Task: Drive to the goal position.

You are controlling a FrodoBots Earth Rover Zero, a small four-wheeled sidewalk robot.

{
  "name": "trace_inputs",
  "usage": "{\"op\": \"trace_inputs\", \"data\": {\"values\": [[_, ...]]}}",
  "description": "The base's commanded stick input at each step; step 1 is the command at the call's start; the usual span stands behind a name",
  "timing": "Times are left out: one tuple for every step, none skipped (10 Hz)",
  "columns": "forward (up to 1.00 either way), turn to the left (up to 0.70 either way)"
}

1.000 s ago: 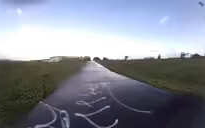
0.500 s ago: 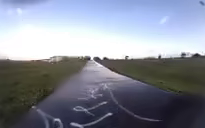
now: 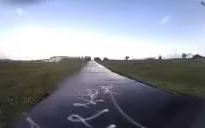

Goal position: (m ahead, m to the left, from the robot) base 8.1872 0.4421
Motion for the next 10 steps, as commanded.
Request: {"op": "trace_inputs", "data": {"values": [[0.45,0.0],[0.45,0.0],[0.45,0.0],[0.45,0.0],[0.45,0.0],[0.45,0.0],[0.45,0.0],[0.45,0.0],[0.45,0.0],[0.45,0.0]]}}
